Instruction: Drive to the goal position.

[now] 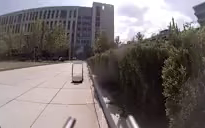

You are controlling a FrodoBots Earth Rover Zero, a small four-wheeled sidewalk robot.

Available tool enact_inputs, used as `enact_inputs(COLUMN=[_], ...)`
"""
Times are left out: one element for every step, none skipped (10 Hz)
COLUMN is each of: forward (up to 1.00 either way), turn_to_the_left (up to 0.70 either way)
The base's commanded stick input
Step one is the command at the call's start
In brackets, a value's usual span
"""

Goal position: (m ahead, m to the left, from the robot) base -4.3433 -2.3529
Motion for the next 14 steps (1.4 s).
enact_inputs(forward=[0.0, 0.0, 0.0, 0.0, 0.0, 0.0, 0.0, 0.0, 0.0, 0.0, 0.0, 0.0, 0.0, 0.0], turn_to_the_left=[0.45, 0.45, 0.45, 0.45, 0.45, 0.45, 0.45, 0.45, 0.45, 0.45, 0.45, 0.45, 0.45, 0.45])
